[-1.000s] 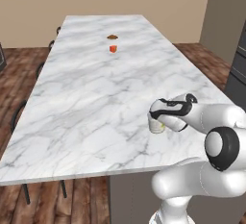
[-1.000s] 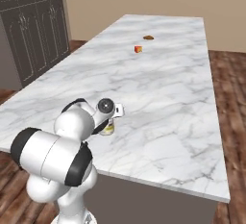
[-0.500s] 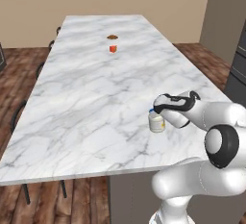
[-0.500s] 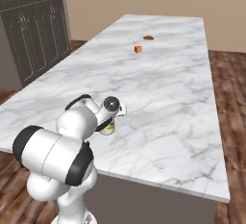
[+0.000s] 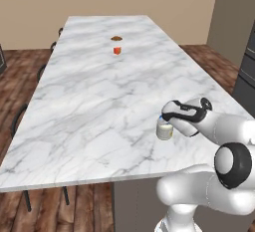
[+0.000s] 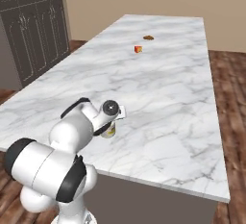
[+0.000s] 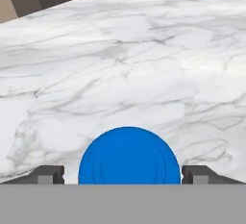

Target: Move the mayonnaise and mustard from the cabinet to the dining counter.

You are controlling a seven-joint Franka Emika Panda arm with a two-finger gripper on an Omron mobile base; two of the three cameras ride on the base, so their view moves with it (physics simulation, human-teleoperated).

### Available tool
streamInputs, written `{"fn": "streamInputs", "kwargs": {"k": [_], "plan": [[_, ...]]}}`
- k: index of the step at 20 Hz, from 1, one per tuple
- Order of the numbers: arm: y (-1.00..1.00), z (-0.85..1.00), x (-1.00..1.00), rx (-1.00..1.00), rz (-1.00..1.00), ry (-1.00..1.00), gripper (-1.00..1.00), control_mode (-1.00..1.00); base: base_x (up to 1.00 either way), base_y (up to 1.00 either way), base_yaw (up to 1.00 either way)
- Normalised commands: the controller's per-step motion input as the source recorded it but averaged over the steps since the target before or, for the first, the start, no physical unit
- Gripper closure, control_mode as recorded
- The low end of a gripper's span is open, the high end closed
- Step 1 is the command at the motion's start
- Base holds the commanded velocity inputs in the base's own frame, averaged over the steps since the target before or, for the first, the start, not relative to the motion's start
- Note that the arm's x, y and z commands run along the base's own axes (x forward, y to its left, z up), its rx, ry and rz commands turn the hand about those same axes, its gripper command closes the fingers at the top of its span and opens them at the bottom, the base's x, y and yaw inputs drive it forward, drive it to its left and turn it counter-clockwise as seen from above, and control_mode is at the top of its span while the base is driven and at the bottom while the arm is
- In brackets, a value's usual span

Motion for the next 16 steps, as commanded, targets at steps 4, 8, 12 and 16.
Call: {"fn": "streamInputs", "kwargs": {"k": [4,8,12,16], "plan": [[0.00,0.47,-0.02,0.00,0.00,0.04,-1.00,-1.00,0.00,0.00,0.00],[0.00,0.65,0.00,0.00,0.00,0.05,-1.00,-1.00,0.00,0.00,0.00],[0.00,0.68,-0.17,-0.04,-0.02,0.09,-1.00,-1.00,0.00,0.00,0.00],[0.01,0.78,-0.34,-0.03,-0.11,0.10,-1.00,-1.00,0.00,0.00,0.00]]}}
